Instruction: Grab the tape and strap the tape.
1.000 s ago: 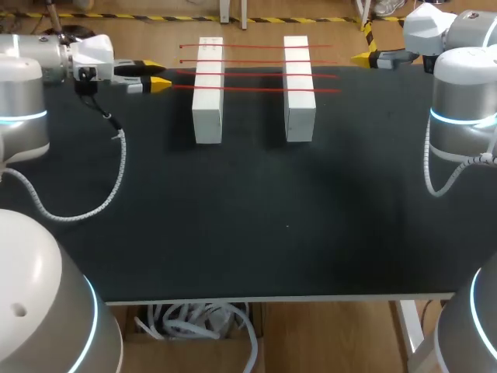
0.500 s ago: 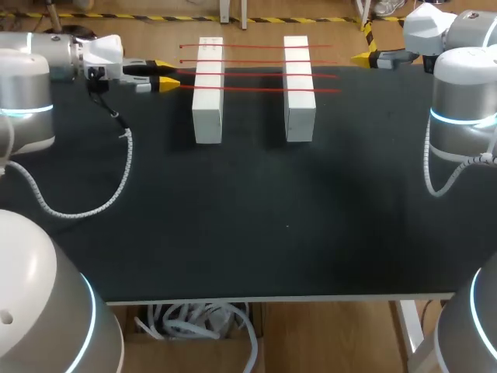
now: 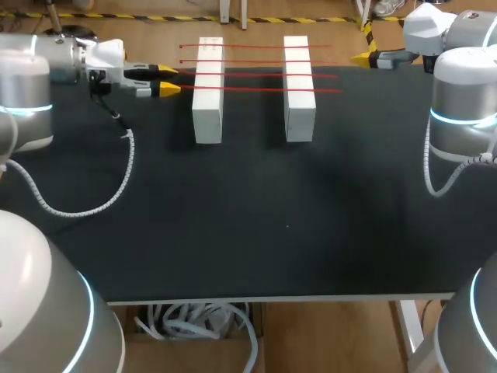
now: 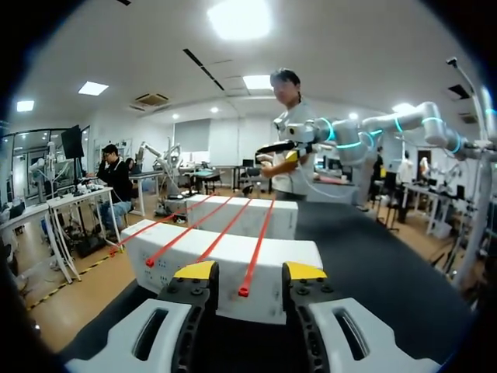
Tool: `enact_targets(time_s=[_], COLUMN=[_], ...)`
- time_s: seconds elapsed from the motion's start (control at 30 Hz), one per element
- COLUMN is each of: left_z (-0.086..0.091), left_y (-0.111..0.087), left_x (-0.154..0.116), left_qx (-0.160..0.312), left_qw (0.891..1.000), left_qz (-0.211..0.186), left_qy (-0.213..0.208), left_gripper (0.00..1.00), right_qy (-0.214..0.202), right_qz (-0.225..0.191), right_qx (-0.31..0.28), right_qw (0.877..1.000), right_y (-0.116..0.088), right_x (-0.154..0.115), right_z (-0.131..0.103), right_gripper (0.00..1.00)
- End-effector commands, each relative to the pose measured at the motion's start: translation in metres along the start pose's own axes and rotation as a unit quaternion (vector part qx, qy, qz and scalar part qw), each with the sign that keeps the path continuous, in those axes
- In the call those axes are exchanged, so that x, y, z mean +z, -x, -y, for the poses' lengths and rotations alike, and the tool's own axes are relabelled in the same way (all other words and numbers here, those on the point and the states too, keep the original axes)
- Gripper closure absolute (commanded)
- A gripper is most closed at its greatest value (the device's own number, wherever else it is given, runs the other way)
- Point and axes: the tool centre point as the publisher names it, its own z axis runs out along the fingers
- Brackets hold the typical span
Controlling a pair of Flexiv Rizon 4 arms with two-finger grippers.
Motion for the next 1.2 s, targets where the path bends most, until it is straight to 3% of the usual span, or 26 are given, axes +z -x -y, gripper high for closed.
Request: enact_targets(time_s=[0.03,0.23,0.67,0.8,1.07,1.1,1.17,1.2], left_z=[-0.0066,-0.0124,-0.0153,-0.0135,-0.0103,-0.01,-0.0097,-0.0096], left_y=[0.0015,-0.0007,-0.0003,-0.0002,-0.0002,0.0,0.0002,0.0002], left_x=[-0.0008,0.0003,-0.0019,-0.0032,-0.0025,-0.0024,-0.0024,-0.0024], left_qx=[0.001,-0.008,-0.003,0.001,0.007,0.008,0.008,0.008], left_qw=[1.0,1.0,1.0,1.0,1.0,1.0,1.0,1.0], left_qz=[-0.005,-0.002,-0.006,-0.008,-0.014,-0.016,-0.017,-0.018], left_qy=[-0.008,-0.024,-0.021,-0.019,-0.016,-0.017,-0.017,-0.018], left_gripper=[0.7,0.63,0.68,0.64,0.64,0.67,0.85,0.85], right_qy=[0.0,0.0,0.0,0.0,0.0,0.0,0.0,0.0], right_qz=[0.0,0.0,0.0,0.0,0.0,0.0,0.0,0.0], right_qx=[0.0,0.0,0.0,0.0,0.0,0.0,0.0,0.0], right_qw=[1.0,1.0,1.0,1.0,1.0,1.0,1.0,1.0], right_y=[0.0,0.0,0.0,0.0,0.0,0.0,0.0,0.0], right_x=[0.0,0.0,0.0,0.0,0.0,0.0,0.0,0.0], right_z=[0.0,0.0,0.0,0.0,0.0,0.0,0.0,0.0], right_gripper=[0.0,0.0,0.0,0.0,0.0,0.0,0.0,0.0])
